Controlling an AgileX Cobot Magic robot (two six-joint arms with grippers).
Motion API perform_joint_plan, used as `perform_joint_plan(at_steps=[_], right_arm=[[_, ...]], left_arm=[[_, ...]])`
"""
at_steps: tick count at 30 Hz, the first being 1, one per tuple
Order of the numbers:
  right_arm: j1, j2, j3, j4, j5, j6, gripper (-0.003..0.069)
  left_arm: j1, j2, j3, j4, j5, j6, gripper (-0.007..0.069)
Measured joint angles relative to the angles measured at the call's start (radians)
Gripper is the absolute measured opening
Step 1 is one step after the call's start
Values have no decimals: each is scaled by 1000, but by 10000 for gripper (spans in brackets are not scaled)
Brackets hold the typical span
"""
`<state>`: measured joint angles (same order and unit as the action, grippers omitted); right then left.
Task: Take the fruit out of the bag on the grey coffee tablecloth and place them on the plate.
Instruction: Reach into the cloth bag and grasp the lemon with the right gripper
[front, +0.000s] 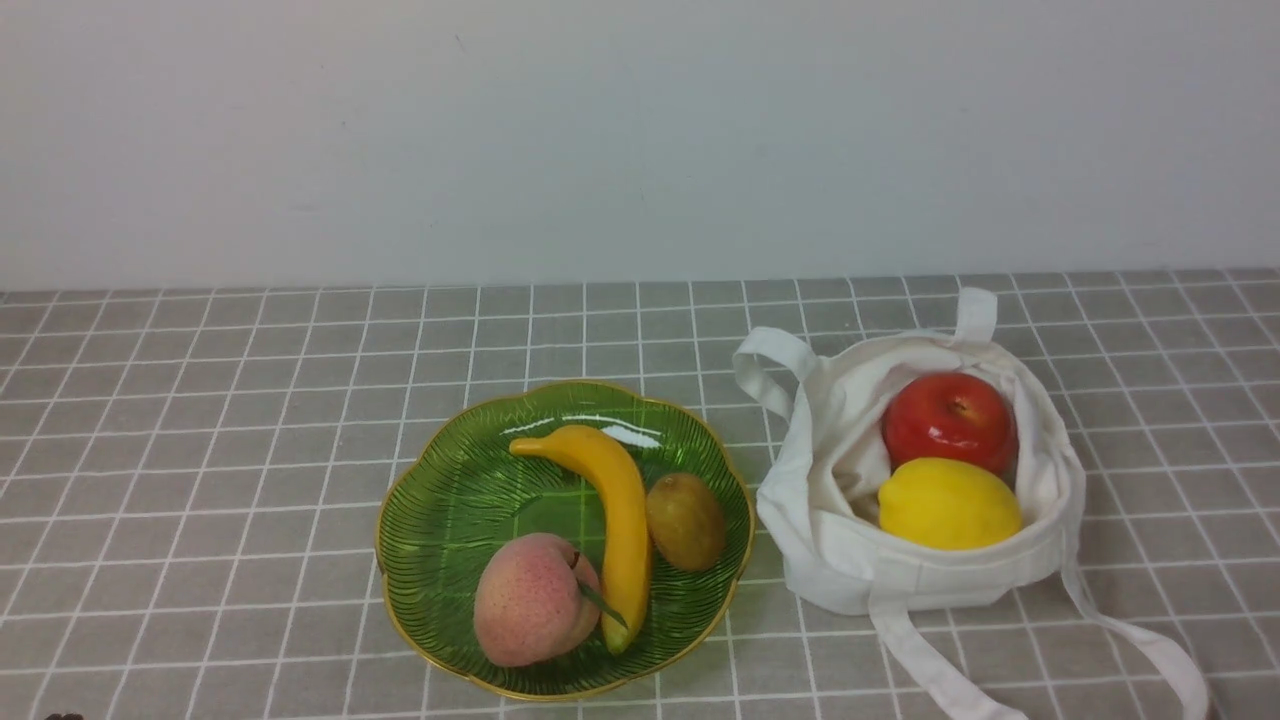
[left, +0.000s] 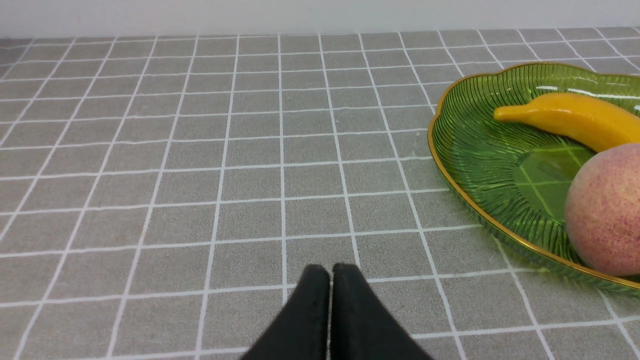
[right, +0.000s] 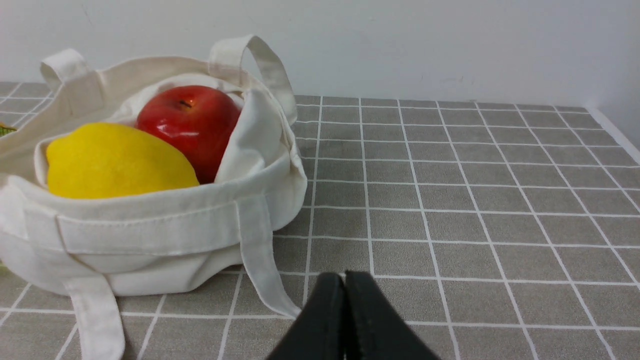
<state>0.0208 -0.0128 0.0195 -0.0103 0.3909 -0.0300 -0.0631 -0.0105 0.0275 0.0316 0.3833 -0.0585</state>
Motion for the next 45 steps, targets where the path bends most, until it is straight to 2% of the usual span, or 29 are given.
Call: perform_joint_plan(at_steps=[5, 7, 10, 11, 12, 13, 14, 15, 18, 28, 32, 34, 36, 39, 40, 41, 43, 45], right_arm=[[0, 0, 0, 10, -2, 4, -15], [0, 0, 2, 65, -19, 30, -15], [0, 0, 10, 192, -93, 84, -15], [0, 0, 10, 290, -148, 123, -15], [0, 0, 10, 290, -148, 128, -15], [0, 0, 10, 391, -213, 164, -15], [0, 0, 10, 415, -228, 173, -15], [0, 0, 10, 499, -272, 201, -15], [0, 0, 10, 631, -332, 212, -15], [0, 0, -2, 734, -405, 160, -15], [0, 21, -114, 713, -284, 108, -15], [0, 90, -210, 683, -171, 63, -15], [0, 296, -376, 621, 77, -35, -15], [0, 511, -535, 561, 283, -139, -15], [0, 527, -535, 558, 297, -148, -15], [0, 663, -630, 529, 401, -226, -15], [0, 722, -665, 519, 439, -261, -15], [0, 894, -762, 506, 515, -360, -15]], left_arm=[[0, 0, 0, 0, 0, 0, -8], [0, 0, 0, 0, 0, 0, -8], [0, 0, 0, 0, 0, 0, -8], [0, 0, 0, 0, 0, 0, -8], [0, 0, 0, 0, 0, 0, -8], [0, 0, 0, 0, 0, 0, -8], [0, 0, 0, 0, 0, 0, -8], [0, 0, 0, 0, 0, 0, -8], [0, 0, 0, 0, 0, 0, -8], [0, 0, 0, 0, 0, 0, -8], [0, 0, 0, 0, 0, 0, -8], [0, 0, 0, 0, 0, 0, -8], [0, 0, 0, 0, 0, 0, -8], [0, 0, 0, 0, 0, 0, -8], [0, 0, 0, 0, 0, 0, -8], [0, 0, 0, 0, 0, 0, -8], [0, 0, 0, 0, 0, 0, -8], [0, 0, 0, 0, 0, 0, -8]])
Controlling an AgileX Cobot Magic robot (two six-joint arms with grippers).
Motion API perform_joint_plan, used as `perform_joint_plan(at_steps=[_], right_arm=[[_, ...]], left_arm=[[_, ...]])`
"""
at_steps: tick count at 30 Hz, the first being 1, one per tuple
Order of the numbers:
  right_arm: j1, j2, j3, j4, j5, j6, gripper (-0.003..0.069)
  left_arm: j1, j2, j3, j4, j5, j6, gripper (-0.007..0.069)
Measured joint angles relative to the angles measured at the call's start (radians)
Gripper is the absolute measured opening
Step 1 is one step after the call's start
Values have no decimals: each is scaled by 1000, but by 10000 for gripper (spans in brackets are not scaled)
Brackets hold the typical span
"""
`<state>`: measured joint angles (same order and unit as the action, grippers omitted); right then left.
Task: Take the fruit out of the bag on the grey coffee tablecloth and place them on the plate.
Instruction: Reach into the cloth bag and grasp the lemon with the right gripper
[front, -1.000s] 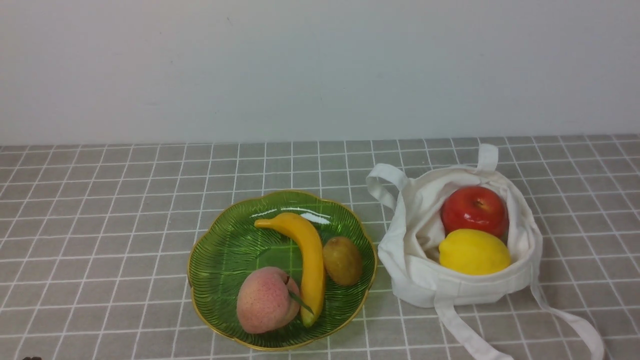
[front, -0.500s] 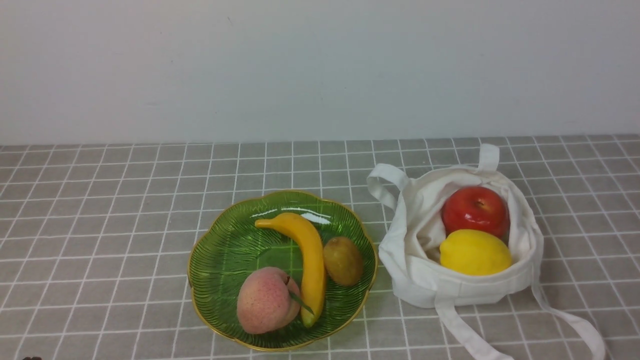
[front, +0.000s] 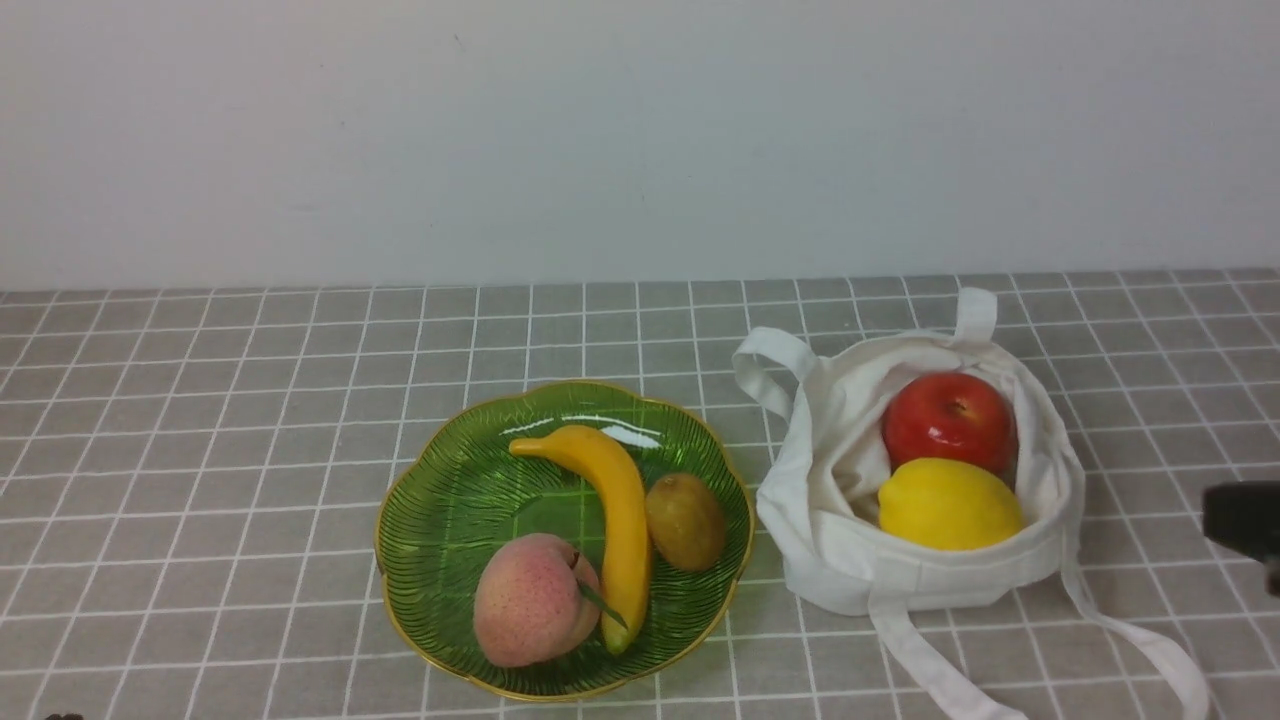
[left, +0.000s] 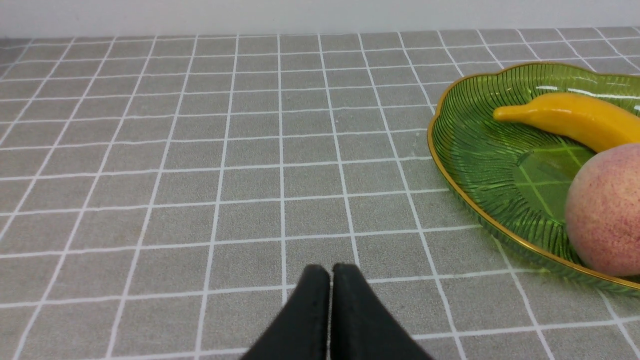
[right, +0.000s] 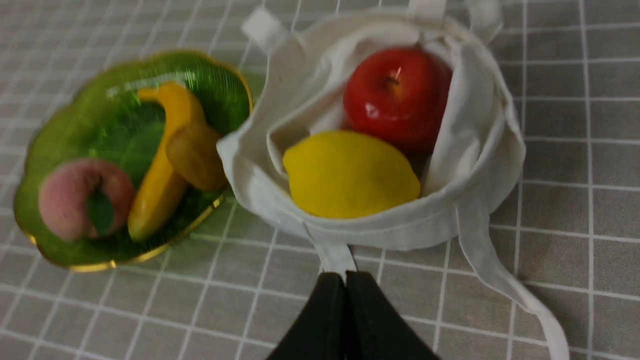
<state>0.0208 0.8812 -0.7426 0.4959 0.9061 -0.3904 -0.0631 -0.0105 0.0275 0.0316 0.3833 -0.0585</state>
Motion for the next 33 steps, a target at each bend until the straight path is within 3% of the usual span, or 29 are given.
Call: perform_joint_plan(at_steps=[7, 13, 16, 19, 20, 27, 33], right_arm=[[32, 292, -182, -27, 30, -140, -10], [172, 434, -248, -146, -12, -98, 37], [256, 498, -268, -237, -51, -39, 129], [318, 552, -286, -306, -88, 10, 266], [321, 552, -286, -306, -88, 10, 276], [368, 675, -289, -419, -184, 143, 632], [373, 738, -289, -496, -188, 230, 689]], left_arm=[[0, 0, 0, 0, 0, 0, -8], [0, 0, 0, 0, 0, 0, -8], [0, 0, 0, 0, 0, 0, -8], [0, 0, 0, 0, 0, 0, -8], [0, 0, 0, 0, 0, 0, -8], [0, 0, 0, 0, 0, 0, -8], [0, 0, 0, 0, 0, 0, -8]])
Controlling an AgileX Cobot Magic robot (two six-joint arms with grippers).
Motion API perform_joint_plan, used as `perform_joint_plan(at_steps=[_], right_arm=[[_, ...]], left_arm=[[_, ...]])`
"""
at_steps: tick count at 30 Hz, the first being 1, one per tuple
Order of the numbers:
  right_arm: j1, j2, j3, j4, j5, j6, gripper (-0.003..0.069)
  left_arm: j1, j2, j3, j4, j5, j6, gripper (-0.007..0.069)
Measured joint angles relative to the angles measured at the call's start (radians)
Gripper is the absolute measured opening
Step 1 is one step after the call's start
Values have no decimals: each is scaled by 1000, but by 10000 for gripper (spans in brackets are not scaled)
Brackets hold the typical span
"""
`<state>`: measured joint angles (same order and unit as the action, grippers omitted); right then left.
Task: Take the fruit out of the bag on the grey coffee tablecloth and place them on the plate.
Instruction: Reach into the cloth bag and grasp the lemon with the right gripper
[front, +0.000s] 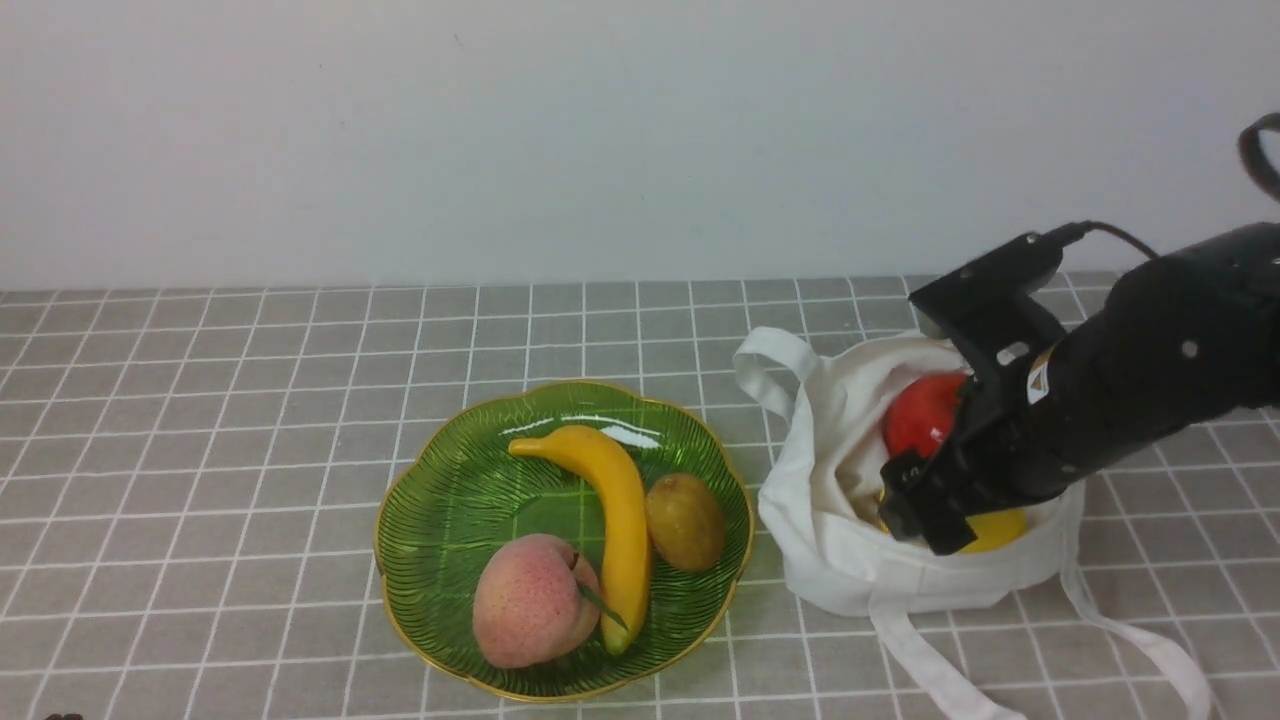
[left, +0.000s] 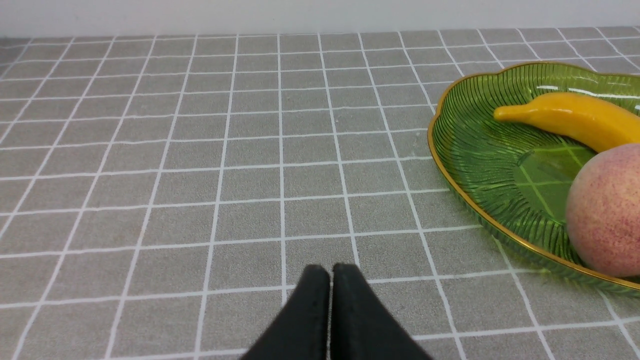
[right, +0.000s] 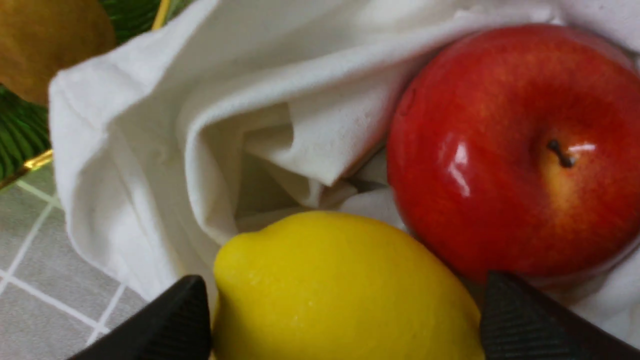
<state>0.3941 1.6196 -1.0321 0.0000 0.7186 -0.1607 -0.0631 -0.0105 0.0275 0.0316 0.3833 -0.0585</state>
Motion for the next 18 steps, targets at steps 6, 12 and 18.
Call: perform_joint_plan(at_steps=[6, 12, 18], right_arm=[[0, 36, -7, -22, 1, 32, 671], [0, 38, -18, -27, 27, 83, 575], [0, 36, -94, -29, 132, 93, 575]], left_arm=[[0, 0, 0, 0, 0, 0, -8], [0, 0, 0, 0, 0, 0, -8], [0, 0, 0, 0, 0, 0, -8]])
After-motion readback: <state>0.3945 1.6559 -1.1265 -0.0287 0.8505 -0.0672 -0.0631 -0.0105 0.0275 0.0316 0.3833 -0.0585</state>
